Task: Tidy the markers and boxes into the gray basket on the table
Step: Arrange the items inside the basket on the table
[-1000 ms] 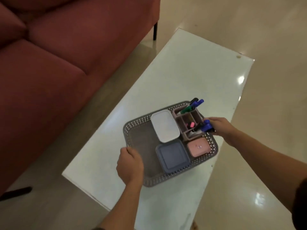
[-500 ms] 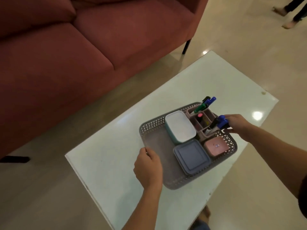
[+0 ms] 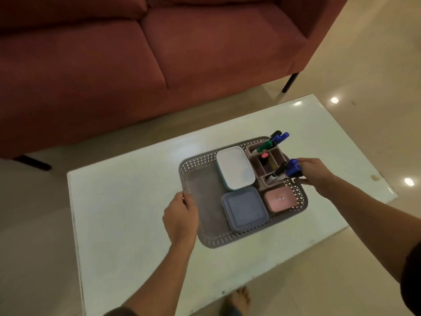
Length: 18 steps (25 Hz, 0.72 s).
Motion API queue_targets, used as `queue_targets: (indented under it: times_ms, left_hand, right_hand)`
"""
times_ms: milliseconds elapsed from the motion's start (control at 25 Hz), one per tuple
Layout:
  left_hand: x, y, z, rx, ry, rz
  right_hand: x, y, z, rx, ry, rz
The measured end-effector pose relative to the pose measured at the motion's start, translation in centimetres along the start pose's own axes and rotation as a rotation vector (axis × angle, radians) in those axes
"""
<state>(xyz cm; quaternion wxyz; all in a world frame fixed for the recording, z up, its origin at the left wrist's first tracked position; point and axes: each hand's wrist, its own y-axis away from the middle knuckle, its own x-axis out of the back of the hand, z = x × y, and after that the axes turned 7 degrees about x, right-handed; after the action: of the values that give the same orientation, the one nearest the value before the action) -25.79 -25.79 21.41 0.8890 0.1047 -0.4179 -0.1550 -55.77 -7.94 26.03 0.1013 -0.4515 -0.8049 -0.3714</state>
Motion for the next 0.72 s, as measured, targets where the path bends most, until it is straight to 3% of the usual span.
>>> queue_targets:
  times_ms: [400, 720]
  left_hand:
    - [0.6, -0.2, -1.1, 0.023, -0.032, 0.169]
    - [0.0, 3.1, -1.4, 0.020, 0.044, 0.220]
  right_hand:
    - [-3.8, 1.2, 1.3, -0.008, -0.294, -0.015]
    - [-2.2, 3.4, 0.7, -0.011, -0.581, -0.041]
